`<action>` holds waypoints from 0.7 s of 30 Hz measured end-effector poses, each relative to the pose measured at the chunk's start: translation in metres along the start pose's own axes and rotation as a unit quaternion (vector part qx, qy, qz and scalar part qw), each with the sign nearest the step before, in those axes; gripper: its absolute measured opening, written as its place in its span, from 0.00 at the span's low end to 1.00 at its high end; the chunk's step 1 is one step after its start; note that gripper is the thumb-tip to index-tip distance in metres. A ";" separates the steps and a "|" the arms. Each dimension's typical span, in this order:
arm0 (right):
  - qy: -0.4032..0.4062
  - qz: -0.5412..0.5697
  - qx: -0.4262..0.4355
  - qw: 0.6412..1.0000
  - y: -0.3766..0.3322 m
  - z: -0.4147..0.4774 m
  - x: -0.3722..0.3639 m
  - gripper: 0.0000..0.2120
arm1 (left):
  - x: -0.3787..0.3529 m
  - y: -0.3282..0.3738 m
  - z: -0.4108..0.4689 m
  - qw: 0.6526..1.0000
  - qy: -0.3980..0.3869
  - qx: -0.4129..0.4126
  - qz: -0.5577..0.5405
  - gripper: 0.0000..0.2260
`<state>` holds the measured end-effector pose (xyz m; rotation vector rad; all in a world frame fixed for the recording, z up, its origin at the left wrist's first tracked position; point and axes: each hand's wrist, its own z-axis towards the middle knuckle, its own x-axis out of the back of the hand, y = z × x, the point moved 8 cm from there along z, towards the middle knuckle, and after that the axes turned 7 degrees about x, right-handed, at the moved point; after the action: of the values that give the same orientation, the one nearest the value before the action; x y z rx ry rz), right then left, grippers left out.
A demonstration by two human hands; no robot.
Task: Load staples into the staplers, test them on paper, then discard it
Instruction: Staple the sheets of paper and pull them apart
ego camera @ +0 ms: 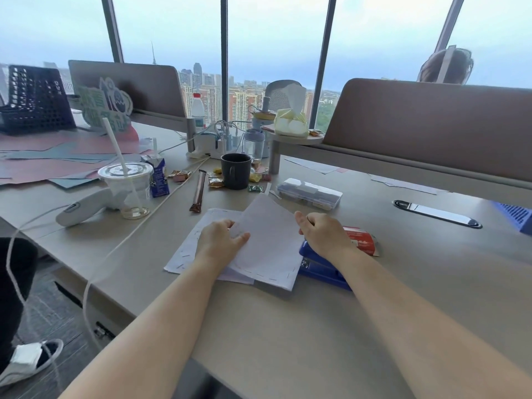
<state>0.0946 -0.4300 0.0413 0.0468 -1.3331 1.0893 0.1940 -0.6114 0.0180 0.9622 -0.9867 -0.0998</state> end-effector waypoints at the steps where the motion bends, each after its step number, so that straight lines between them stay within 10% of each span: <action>1: -0.009 0.001 -0.005 1.000 0.001 0.001 -0.002 0.26 | -0.001 0.001 -0.001 1.000 -0.004 -0.001 0.005 0.16; 21: -0.121 -0.050 -0.097 0.987 0.006 0.004 -0.022 0.17 | -0.002 0.004 -0.002 1.000 -0.004 -0.009 0.006 0.17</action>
<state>0.0910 -0.4426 0.0224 0.1031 -1.6338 0.8852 0.1928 -0.6068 0.0196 0.9389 -0.9968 -0.1014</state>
